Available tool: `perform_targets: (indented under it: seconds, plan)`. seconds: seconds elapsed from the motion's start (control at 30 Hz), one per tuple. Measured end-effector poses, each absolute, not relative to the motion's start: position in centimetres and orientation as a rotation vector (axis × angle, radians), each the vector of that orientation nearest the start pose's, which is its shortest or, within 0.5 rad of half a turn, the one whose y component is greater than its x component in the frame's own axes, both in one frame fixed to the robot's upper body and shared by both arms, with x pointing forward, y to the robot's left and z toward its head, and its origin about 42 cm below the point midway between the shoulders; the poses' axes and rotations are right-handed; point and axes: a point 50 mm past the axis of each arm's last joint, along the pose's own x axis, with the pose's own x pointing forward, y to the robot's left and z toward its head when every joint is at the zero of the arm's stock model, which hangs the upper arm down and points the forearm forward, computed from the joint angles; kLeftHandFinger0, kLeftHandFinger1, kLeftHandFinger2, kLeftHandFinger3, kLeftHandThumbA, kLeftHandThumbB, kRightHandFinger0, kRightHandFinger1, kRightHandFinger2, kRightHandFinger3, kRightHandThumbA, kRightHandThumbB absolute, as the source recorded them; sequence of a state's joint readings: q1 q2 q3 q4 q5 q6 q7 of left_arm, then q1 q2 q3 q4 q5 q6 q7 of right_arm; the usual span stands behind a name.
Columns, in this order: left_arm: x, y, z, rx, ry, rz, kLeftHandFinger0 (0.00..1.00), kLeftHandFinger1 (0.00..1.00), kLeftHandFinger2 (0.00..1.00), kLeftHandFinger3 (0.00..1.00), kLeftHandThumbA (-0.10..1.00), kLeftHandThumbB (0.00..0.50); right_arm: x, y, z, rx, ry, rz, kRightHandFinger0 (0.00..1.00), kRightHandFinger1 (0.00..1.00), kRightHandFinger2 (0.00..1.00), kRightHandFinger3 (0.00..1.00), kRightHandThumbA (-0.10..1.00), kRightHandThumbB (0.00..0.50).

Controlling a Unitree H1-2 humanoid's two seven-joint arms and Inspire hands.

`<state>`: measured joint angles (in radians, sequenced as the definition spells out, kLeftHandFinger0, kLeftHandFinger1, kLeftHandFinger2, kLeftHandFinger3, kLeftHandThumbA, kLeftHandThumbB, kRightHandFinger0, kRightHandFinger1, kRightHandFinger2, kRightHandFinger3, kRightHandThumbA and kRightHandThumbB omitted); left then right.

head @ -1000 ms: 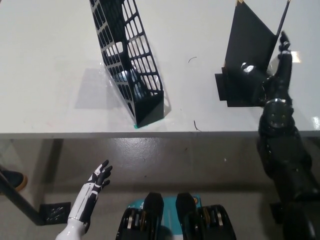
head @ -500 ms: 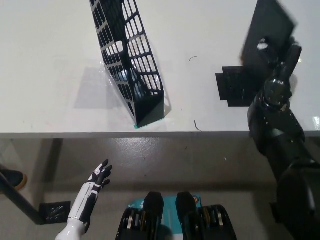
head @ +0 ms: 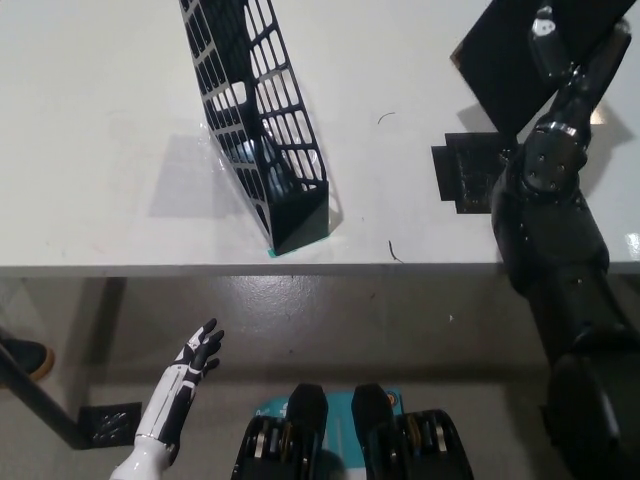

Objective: A notebook is kept standing on the table on the right hand side and a black shelf is kept on the left hand side and the robot uses its right hand to grab the notebook and places it in the shelf

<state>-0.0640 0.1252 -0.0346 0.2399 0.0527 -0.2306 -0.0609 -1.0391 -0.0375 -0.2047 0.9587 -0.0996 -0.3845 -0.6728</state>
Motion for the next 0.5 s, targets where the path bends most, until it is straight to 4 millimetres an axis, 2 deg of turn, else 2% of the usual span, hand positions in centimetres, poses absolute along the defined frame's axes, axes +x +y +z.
perform_targets:
  seconds: [0.1, 0.17, 0.23, 0.33, 0.4, 0.5]
  plan:
    - [29.9, 24.0, 6.3, 0.179, -0.043, -0.119, 1.00, 1.00, 1.00, 1.00, 1.00, 0.155, 53.7, -18.5, 30.1, 0.100, -0.507, -0.553, 0.00, 0.06, 0.53, 0.67, -0.10, 0.046]
    - [29.9, 24.0, 6.2, 0.179, -0.039, -0.119, 1.00, 1.00, 1.00, 1.00, 1.00, 0.169, 52.8, -18.2, 30.2, 0.110, -0.537, -0.544, 0.00, 0.09, 0.57, 0.72, -0.10, 0.049]
    - [29.9, 23.9, 6.2, 0.179, -0.037, -0.120, 1.00, 1.00, 1.00, 1.00, 1.00, 0.160, 52.1, -17.8, 30.1, 0.114, -0.551, -0.534, 0.00, 0.11, 0.56, 0.74, -0.10, 0.052]
    - [29.9, 23.9, 6.2, 0.179, -0.036, -0.120, 1.00, 1.00, 1.00, 1.00, 1.00, 0.160, 50.9, -17.0, 29.9, 0.122, -0.575, -0.518, 0.00, 0.11, 0.56, 0.73, -0.10, 0.056]
    - [29.8, 23.9, 6.1, 0.179, -0.034, -0.120, 1.00, 1.00, 1.00, 1.00, 1.00, 0.167, 49.7, -15.8, 30.0, 0.123, -0.603, -0.493, 0.00, 0.16, 0.64, 0.78, -0.10, 0.047]
    - [29.8, 23.9, 6.1, 0.179, -0.034, -0.120, 1.00, 1.00, 1.00, 1.00, 1.00, 0.145, 48.5, -14.4, 30.9, 0.123, -0.648, -0.455, 0.00, 0.16, 0.65, 0.78, -0.10, 0.050]
